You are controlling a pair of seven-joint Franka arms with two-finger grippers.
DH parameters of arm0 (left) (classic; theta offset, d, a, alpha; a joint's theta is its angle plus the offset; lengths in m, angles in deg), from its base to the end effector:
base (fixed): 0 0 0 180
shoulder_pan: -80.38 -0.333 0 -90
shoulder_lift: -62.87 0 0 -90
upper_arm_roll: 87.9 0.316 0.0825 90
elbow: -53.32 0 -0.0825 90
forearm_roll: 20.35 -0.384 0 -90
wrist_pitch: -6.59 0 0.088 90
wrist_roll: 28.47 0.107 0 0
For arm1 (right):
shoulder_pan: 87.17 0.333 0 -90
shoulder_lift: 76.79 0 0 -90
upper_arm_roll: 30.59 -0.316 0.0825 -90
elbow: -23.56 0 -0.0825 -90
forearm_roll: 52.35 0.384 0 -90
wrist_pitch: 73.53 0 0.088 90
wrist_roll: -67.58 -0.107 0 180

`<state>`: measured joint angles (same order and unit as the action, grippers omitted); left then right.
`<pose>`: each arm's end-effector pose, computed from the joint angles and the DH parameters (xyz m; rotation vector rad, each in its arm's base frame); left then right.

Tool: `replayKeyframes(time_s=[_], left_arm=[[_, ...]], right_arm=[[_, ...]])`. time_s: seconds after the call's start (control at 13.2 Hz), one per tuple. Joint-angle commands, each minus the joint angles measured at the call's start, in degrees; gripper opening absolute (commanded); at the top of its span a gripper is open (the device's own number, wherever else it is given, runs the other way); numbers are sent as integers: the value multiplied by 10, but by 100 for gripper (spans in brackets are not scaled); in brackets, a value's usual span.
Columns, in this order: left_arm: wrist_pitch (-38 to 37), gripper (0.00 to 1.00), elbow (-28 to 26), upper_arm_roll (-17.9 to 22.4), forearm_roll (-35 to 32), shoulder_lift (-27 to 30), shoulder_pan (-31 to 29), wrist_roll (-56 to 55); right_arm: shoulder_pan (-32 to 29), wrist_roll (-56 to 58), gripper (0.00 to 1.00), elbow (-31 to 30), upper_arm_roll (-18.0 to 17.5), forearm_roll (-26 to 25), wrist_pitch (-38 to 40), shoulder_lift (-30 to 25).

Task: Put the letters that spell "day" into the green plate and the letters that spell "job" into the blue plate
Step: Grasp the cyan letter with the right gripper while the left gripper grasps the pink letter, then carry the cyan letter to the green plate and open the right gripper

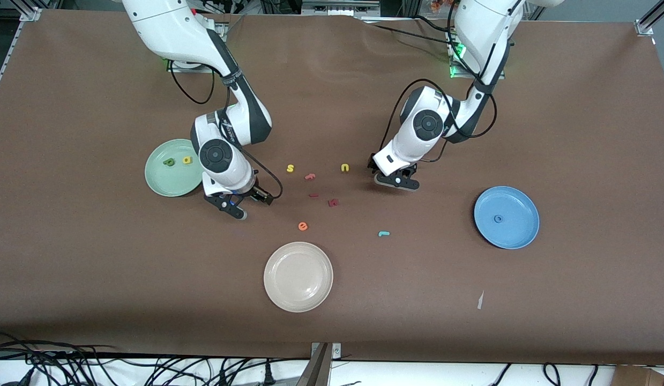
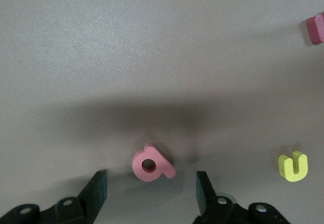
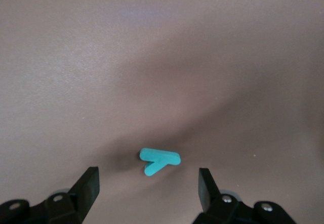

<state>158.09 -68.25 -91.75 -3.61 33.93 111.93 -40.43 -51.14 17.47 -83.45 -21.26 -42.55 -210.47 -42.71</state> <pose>0.4728 -0.3273 0.1704 2.9679 -0.2144 -0.0839 0.5617 0.2894 0.1928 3.0172 -0.7907 -0.0941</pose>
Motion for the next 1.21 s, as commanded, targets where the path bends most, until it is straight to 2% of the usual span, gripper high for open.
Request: replayKeyframes(time_s=[0.0, 0.15, 0.3, 0.38, 0.45, 0.53, 0.61, 0.68, 0.98, 1.14], left_arm=[[25, 78, 5, 3, 11, -14, 6, 6], [26, 72, 5, 3, 11, -16, 10, 5], [27, 51, 5, 3, 9, -15, 10, 8], [27, 44, 5, 3, 9, -15, 10, 8], [27, 43, 5, 3, 9, -15, 10, 8], [27, 43, 5, 3, 9, -15, 10, 8], [27, 43, 5, 3, 9, -16, 10, 9], [27, 38, 5, 3, 9, -15, 10, 11], [26, 32, 6, 5, -21, -14, 5, 11], [26, 29, 6, 8, -24, -11, 4, 11]], right_arm=[[4, -6, 74, 8, 2, 3, -17, 14], [4, -6, 72, 8, 2, 2, -21, 20], [4, -6, 69, 8, 2, 2, -24, 27], [4, -6, 64, 7, 2, 2, -24, 27], [4, -6, 53, 8, 2, 2, -25, 28], [4, -6, 30, 7, 2, 2, -25, 27], [4, -3, 13, 3, 2, 1, -25, 27], [4, -3, 1, 2, 2, 1, -25, 27], [3, 22, 0, 4, 9, 1, 5, -5], [2, 91, 0, 4, 41, 0, 66, -42]])
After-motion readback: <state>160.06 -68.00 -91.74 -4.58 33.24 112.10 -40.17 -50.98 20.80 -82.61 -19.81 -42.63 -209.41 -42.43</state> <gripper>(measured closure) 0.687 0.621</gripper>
